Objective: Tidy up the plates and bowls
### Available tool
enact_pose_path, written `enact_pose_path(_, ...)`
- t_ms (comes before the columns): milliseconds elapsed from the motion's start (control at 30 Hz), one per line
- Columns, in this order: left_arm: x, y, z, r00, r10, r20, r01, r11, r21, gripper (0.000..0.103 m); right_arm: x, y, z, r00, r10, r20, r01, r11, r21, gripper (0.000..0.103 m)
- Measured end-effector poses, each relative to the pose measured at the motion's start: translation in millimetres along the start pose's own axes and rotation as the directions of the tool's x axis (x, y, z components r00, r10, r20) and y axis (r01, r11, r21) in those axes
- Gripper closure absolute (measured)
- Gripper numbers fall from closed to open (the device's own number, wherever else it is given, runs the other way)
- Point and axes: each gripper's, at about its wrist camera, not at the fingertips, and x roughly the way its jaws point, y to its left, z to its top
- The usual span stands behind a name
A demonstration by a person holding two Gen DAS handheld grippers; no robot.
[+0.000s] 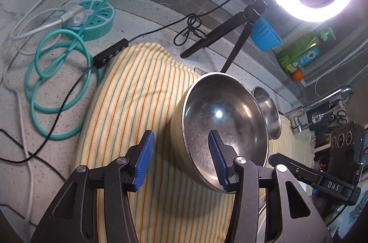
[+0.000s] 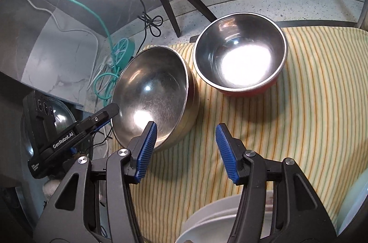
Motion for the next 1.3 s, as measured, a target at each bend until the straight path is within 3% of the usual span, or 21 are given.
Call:
enact_pose_path(100, 5, 0, 0, 1.000, -0.006, -0.011, 0.006, 1.000, 0.009, 0.056, 9, 4, 2, 1.000, -0.012, -0.016, 0.012, 1.000, -0.014, 0.049)
enact_pose_path(267, 8, -1, 1, 1.000, -0.017, -0.012, 0.017, 1.000, 0.012, 0.059, 21, 13, 4, 0.999, -0.019, -0.045, 0.016, 0.998, -0.058, 0.068)
enact_pose_path(367, 10, -2, 1, 1.000, -0.020, -0.016, 0.021, 0.999, 0.028, 0.068, 26, 17, 4, 0.998, -0.019, -0.054, 0.015, 0.997, -0.076, 0.076)
enact_pose_path(800, -2, -8, -11, 1.000, -0.006, -0.008, 0.006, 0.999, 0.052, 0.070, 19, 28, -7, 0.998, -0.035, -0.054, 0.028, 0.993, -0.117, 0.077)
enact_pose_path(1300, -62, 7, -73, 0.999, 0.008, 0.035, -0.008, 1.000, 0.006, 0.070, -2, 59, -72, 0.993, 0.010, -0.121, -0.035, 0.977, -0.208, 0.077)
